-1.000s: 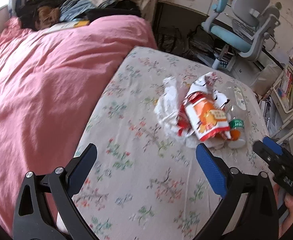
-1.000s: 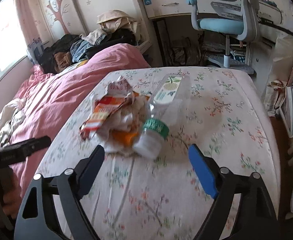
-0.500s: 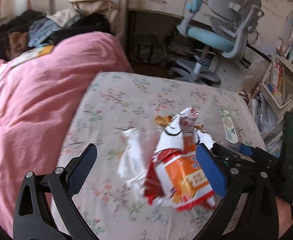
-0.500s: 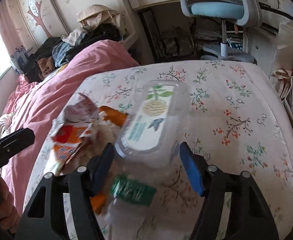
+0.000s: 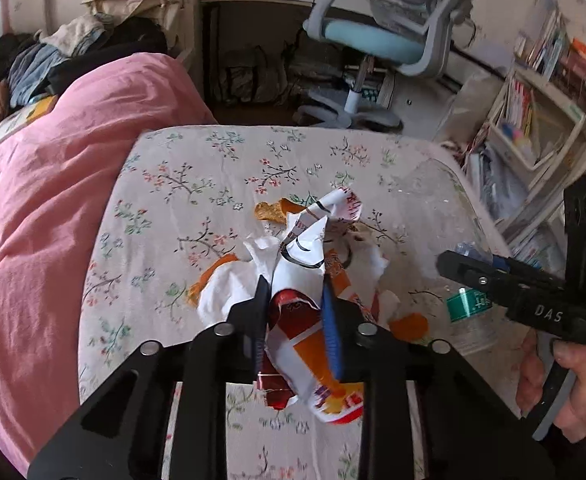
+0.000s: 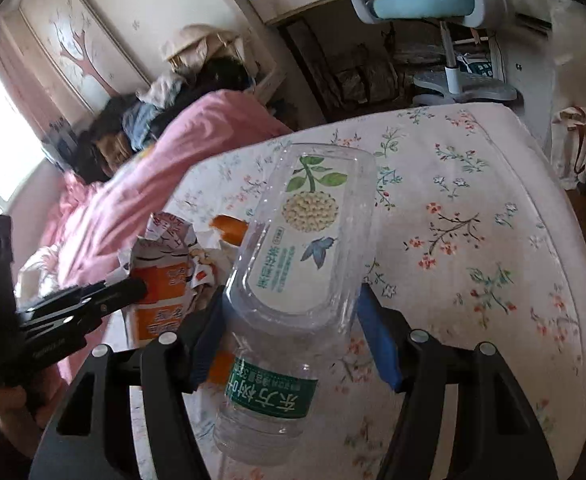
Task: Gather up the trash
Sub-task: 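Close the right gripper on the clear water bottle while the left gripper grasps the snack bag, then carry bottle and snack bag over the yellow wastebasket while both grippers open to drop them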
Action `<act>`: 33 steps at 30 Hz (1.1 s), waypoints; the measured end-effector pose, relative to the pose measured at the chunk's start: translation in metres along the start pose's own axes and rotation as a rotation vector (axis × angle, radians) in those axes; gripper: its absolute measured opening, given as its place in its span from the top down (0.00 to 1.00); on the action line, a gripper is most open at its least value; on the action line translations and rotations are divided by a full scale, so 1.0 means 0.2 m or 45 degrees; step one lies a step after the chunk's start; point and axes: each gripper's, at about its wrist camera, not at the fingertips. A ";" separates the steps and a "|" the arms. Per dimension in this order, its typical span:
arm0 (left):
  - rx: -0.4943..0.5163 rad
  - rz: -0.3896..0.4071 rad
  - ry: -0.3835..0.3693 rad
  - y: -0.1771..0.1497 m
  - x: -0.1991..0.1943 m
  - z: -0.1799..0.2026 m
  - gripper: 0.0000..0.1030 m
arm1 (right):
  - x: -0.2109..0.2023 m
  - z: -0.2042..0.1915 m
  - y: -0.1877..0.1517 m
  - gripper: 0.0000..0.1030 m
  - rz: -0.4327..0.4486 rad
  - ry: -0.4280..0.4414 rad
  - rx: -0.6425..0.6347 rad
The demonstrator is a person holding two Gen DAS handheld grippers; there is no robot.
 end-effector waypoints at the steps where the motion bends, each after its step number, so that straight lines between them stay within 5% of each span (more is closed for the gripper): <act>1: -0.020 0.005 -0.020 -0.01 -0.03 -0.02 0.92 | -0.03 -0.01 -0.01 0.39 0.011 0.017 0.006; 10: -0.056 0.074 -0.158 -0.16 -0.33 -0.11 0.93 | -0.16 -0.10 -0.12 0.39 0.016 0.059 -0.018; 14: 0.055 -0.087 -0.097 -0.23 -0.27 -0.10 0.92 | -0.16 -0.09 -0.13 0.39 -0.006 0.056 -0.033; 17: 0.164 -0.162 0.149 -0.27 -0.15 -0.10 0.72 | -0.13 -0.08 -0.14 0.39 -0.036 0.056 -0.045; 19: 0.179 -0.131 0.237 -0.26 -0.15 -0.11 0.39 | -0.13 -0.07 -0.17 0.39 -0.053 0.058 -0.043; 21: 0.170 -0.034 0.277 -0.22 -0.22 -0.13 0.32 | -0.10 -0.06 -0.17 0.39 -0.074 0.064 -0.045; 23: 0.135 0.042 0.242 -0.18 -0.30 -0.15 0.31 | -0.09 -0.05 -0.18 0.39 -0.088 0.072 -0.052; 29: 0.190 0.193 -0.084 -0.16 -0.49 -0.12 0.31 | -0.09 -0.03 -0.21 0.39 -0.107 0.081 -0.052; 33: 0.169 0.176 -0.068 -0.14 -0.42 -0.11 0.31 | -0.08 -0.02 -0.23 0.39 -0.119 0.073 -0.044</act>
Point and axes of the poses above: each gripper's, at about its wrist camera, not at the fingertips, and x roughly the way its jaws point, z to its right, y to its top, and after that the axes turned 7 degrees about -x, right-handed
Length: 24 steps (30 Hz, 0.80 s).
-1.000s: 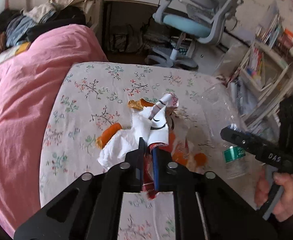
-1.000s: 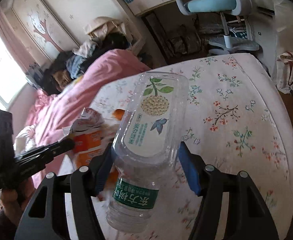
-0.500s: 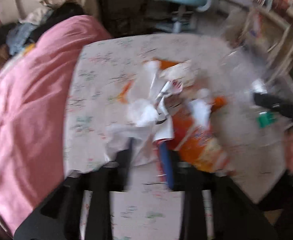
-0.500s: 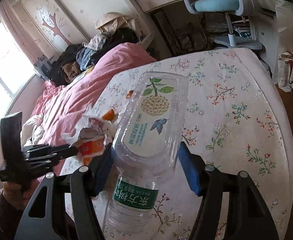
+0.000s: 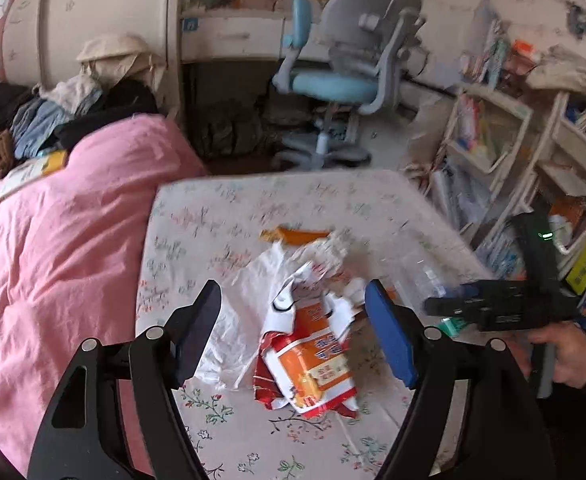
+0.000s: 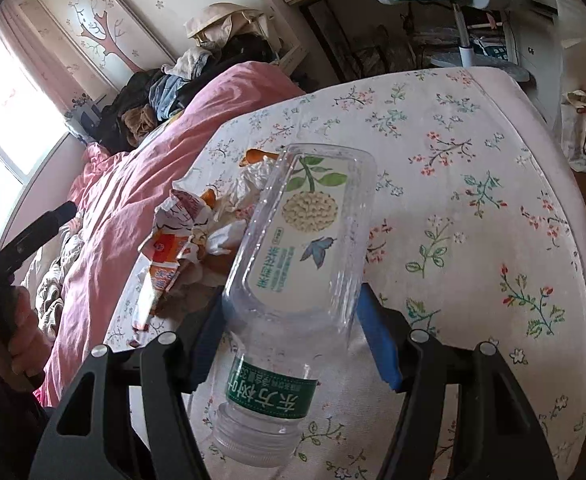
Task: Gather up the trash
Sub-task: 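Carry bottle and snack bag over the yellow wastebasket while both grippers open to drop them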
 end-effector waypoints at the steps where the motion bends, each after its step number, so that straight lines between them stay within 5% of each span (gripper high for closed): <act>1: 0.000 -0.045 0.034 -0.01 0.07 0.00 0.31 | 0.00 0.00 0.00 0.39 -0.004 0.000 0.003; 8: 0.016 -0.194 0.216 -0.10 0.40 0.00 0.32 | 0.03 -0.01 -0.01 0.39 -0.021 0.002 -0.005; 12: 0.016 -0.223 0.228 -0.12 0.43 0.00 0.87 | 0.04 -0.01 -0.01 0.39 -0.024 0.006 -0.011; 14: 0.026 -0.196 0.239 -0.11 0.39 0.00 0.94 | 0.04 -0.01 -0.01 0.39 -0.025 0.009 -0.014; 24: -0.025 0.007 0.068 -0.01 -0.04 0.01 0.97 | -0.01 -0.04 -0.01 0.39 0.004 0.022 -0.029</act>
Point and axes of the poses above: each gripper's, at about its wrist camera, not at the fingertips, and x roughly the way its jaws point, z to its right, y to its top, and after that the axes turned 7 degrees about -x, right-handed
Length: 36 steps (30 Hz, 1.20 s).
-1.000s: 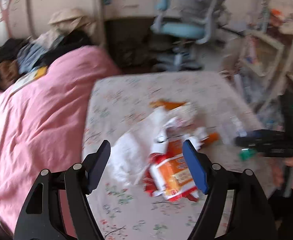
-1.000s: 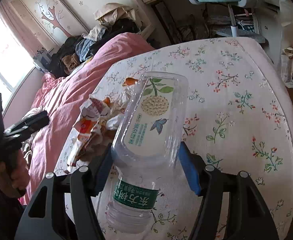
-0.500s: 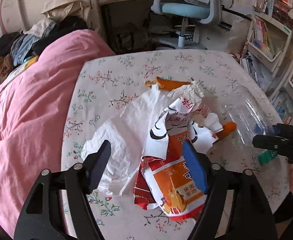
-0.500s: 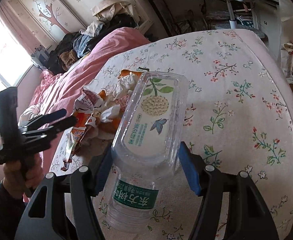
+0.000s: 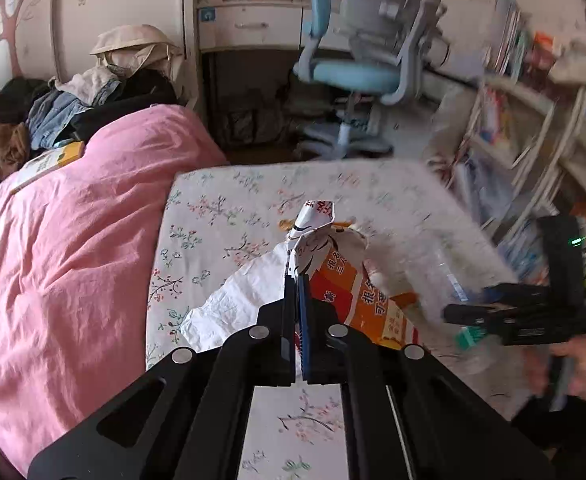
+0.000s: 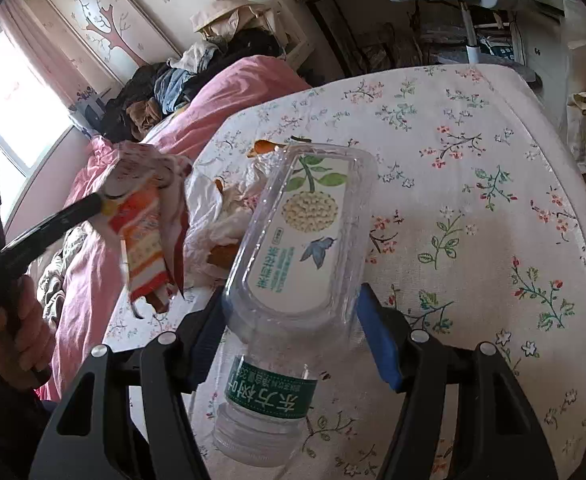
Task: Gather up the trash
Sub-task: 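Carry bottle and snack bag over the yellow wastebasket while both grippers open to drop them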
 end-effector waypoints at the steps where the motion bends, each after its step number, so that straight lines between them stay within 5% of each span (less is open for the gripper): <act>1: 0.000 0.010 -0.015 0.00 -0.03 0.00 0.97 | -0.01 -0.01 0.00 0.39 0.006 0.002 -0.003; 10: -0.134 0.188 -0.258 -0.06 -0.43 -0.11 0.97 | -0.17 -0.11 -0.05 0.39 0.119 0.026 -0.015; 17: -0.142 0.156 -0.233 -0.27 -0.56 -0.08 0.97 | -0.28 -0.27 -0.25 0.39 0.151 0.047 -0.072; 26: -0.090 -0.018 -0.139 -0.59 -0.60 0.06 0.97 | -0.37 -0.48 -0.58 0.39 0.104 0.079 -0.142; 36: 0.047 -0.340 0.020 -0.98 -0.49 0.29 0.95 | -0.12 -0.57 -0.90 0.37 -0.185 -0.038 -0.168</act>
Point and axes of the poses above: each gripper's, at about its wrist camera, not at the fingertips, and x roughly the way its jaws point, z to its right, y to its top, and after that the axes turned 7 degrees about -x, right-handed
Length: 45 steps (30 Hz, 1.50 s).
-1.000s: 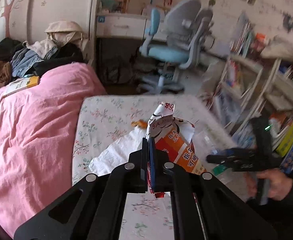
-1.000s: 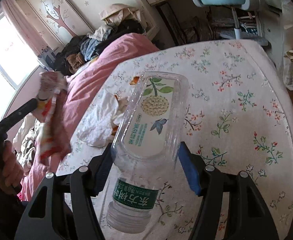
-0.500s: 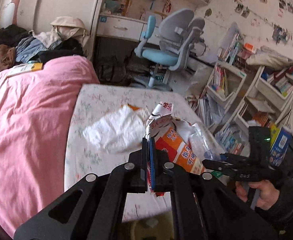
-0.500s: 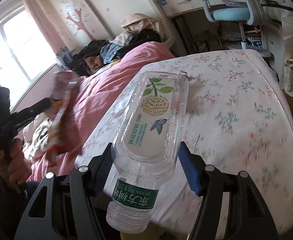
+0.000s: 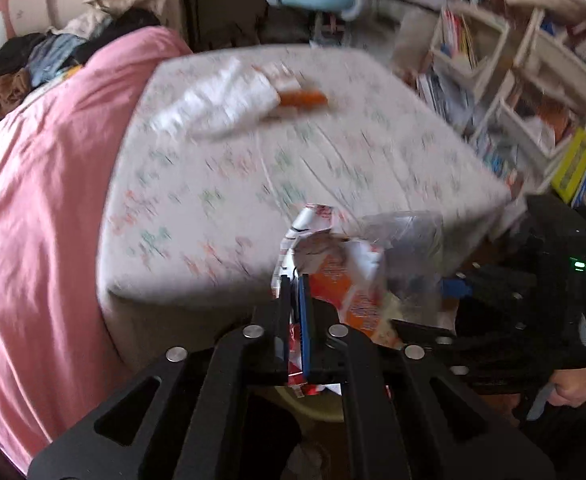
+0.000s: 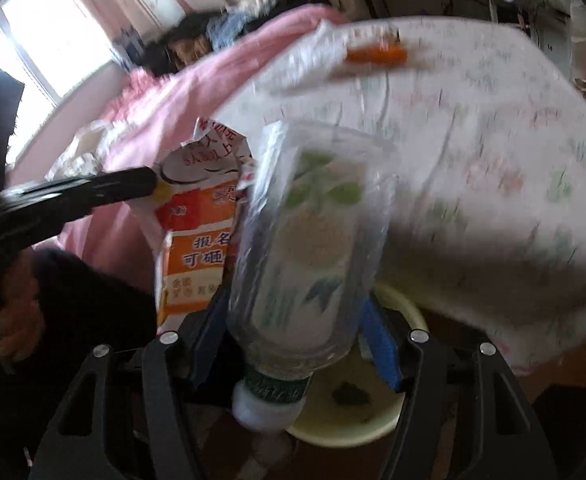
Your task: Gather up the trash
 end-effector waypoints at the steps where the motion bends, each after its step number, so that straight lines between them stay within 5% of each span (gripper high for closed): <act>1: 0.023 -0.029 0.009 -0.03 0.03 0.03 0.93 | 0.03 0.01 -0.01 0.35 -0.027 -0.017 -0.001; 5: 0.075 -0.080 0.055 -0.10 0.09 0.12 0.78 | 0.04 0.06 -0.01 0.28 -0.032 -0.089 0.027; 7: 0.080 -0.051 0.100 -0.12 0.09 0.13 0.56 | 0.02 0.08 -0.01 0.28 -0.023 -0.113 0.057; 15: -0.126 0.230 0.225 -0.06 -0.09 -0.02 0.20 | 0.03 0.03 -0.06 0.24 0.019 -0.170 0.036; 24: -0.385 0.321 0.224 -0.01 -0.17 -0.21 0.11 | 0.09 -0.06 -0.05 0.18 0.017 -0.221 -0.091; 45: -0.375 0.348 0.275 -0.02 -0.16 -0.21 0.08 | 0.10 -0.17 -0.06 0.17 0.048 -0.245 -0.239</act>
Point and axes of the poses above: each gripper's, at about its wrist camera, not at the fingertips, and x roughly the way its jaws point, z to its right, y to its top, and after that the axes turned 7 degrees about -x, right-handed
